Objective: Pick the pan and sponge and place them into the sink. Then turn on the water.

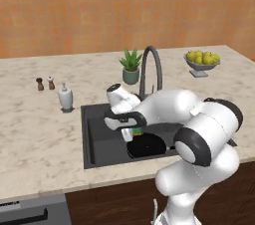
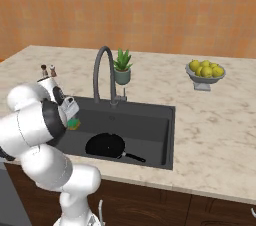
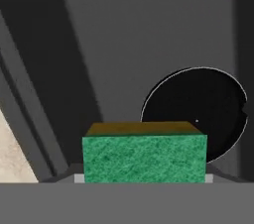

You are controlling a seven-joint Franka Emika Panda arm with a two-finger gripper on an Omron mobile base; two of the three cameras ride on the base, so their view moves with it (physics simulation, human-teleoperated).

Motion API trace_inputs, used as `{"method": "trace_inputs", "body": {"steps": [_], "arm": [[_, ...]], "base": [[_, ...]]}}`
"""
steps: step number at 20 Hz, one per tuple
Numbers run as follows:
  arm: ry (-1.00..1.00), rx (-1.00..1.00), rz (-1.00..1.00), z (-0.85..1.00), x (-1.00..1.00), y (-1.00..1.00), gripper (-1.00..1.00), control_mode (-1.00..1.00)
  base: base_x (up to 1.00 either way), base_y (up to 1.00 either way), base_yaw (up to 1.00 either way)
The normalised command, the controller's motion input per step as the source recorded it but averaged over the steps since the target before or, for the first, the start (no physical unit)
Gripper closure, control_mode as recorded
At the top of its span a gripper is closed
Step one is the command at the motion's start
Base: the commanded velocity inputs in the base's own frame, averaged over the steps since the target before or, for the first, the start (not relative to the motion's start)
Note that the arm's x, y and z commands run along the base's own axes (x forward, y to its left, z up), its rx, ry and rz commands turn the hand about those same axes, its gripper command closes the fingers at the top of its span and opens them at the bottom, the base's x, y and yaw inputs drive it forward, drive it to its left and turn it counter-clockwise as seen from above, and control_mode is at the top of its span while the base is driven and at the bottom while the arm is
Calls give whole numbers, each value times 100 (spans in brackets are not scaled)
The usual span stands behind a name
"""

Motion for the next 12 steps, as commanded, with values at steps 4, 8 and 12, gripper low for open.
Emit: {"method": "trace_inputs", "body": {"steps": [4, 8, 12], "arm": [[0, -9, -20, -41, 54, -30, 100, -100], [-2, -7, -3, -42, 50, -1, 100, -100], [-4, -6, -1, -59, 28, -5, 100, -100]], "base": [[0, 0, 0], [0, 0, 0], [0, 0, 0]]}}
